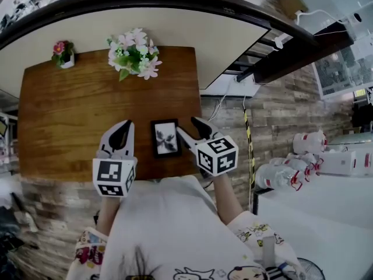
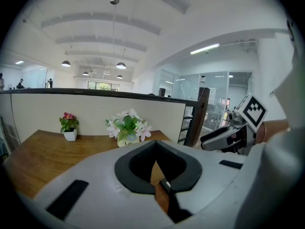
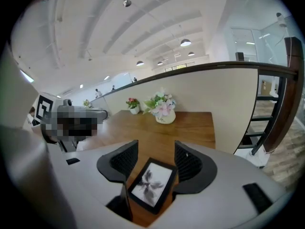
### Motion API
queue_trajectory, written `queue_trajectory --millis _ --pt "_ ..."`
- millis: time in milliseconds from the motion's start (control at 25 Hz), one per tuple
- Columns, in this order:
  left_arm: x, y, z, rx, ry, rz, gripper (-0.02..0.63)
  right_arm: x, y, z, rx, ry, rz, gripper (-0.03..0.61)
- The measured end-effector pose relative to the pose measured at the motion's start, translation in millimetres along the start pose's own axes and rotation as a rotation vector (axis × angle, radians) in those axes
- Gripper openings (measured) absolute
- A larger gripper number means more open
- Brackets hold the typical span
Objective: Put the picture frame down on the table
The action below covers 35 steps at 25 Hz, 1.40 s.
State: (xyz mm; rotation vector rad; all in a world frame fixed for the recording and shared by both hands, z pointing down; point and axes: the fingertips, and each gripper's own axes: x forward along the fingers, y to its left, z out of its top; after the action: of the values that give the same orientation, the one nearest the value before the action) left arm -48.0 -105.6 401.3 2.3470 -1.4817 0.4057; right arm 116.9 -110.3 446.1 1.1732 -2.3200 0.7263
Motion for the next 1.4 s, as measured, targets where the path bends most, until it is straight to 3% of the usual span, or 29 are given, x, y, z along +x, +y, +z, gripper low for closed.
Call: queue_trajectory --millis 240,400,880,1400 --pt "0.4 -3.6 11.7 0.012 -0.024 -0.01 0.003 -15.8 5.1 29.5 -0.04 -0.085 0.009 0.226" --pt "0.7 -6.7 18.3 0.018 -0.034 -0.018 0.003 -27.8 3.7 44.0 -0.063 -0.136 -0.003 0.19" --pt "-6.7 -4.6 25.5 0.021 -0.047 -0.011 0.003 -55.3 -5.0 59.3 -0.088 -0.266 -0.06 0.023" --pt "-12.3 -4.6 13.0 0.006 -0.023 -0.011 0.003 -59.6 -2.0 45.1 -0.078 -0.27 -0.047 0.0"
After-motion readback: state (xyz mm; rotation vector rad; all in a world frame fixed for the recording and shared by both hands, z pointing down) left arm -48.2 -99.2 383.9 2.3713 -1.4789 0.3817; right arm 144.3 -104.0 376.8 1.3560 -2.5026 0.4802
